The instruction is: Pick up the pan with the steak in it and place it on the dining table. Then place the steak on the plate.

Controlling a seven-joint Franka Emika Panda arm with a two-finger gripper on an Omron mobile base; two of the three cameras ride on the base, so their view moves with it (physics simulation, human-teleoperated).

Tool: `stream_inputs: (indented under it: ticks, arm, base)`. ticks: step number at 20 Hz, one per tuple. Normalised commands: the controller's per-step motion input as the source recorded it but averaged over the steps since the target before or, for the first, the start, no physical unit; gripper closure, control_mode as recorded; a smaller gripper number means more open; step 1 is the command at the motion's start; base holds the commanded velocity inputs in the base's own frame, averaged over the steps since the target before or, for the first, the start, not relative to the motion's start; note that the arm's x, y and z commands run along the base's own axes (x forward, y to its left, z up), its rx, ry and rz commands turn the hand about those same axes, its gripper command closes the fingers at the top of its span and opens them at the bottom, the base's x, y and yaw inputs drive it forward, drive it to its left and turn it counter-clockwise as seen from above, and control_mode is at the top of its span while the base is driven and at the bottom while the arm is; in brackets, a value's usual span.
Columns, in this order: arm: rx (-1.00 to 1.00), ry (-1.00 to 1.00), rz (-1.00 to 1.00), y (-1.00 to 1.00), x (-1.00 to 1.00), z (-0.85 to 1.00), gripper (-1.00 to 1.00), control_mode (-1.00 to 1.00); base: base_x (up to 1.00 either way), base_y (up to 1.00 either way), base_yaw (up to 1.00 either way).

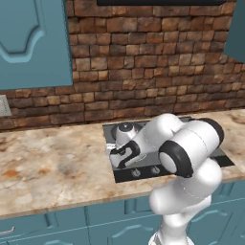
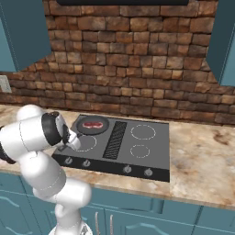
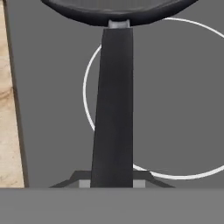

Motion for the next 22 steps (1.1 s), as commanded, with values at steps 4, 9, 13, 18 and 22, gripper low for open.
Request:
stream_inputs:
  ticks: [4,9,13,18,22]
  arm:
    - [0.0,0.0,-0.03,0.0,-0.04,0.5,1.0,-1.0]
    - [0.0,-0.01,-0.04,-0.07,-0.37,0.55,1.0,-1.0]
    - [0.01,-0.11,-0.03,-0.17,-0.62,0.47,1.0,-1.0]
    - [0.0,-0.26,0.0,-0.13,-0.7,0.44,1.0,-1.0]
    - [0.0,-0.21,0.0,-0.05,-0.81,0.4,1.0,-1.0]
  base:
    - [0.0,0.0,0.0]
    - [0.0,0.0,0.0]
    - [0.0,0.0,0.0]
    - [0.0,0.0,0.0]
    - [0.0,0.0,0.0]
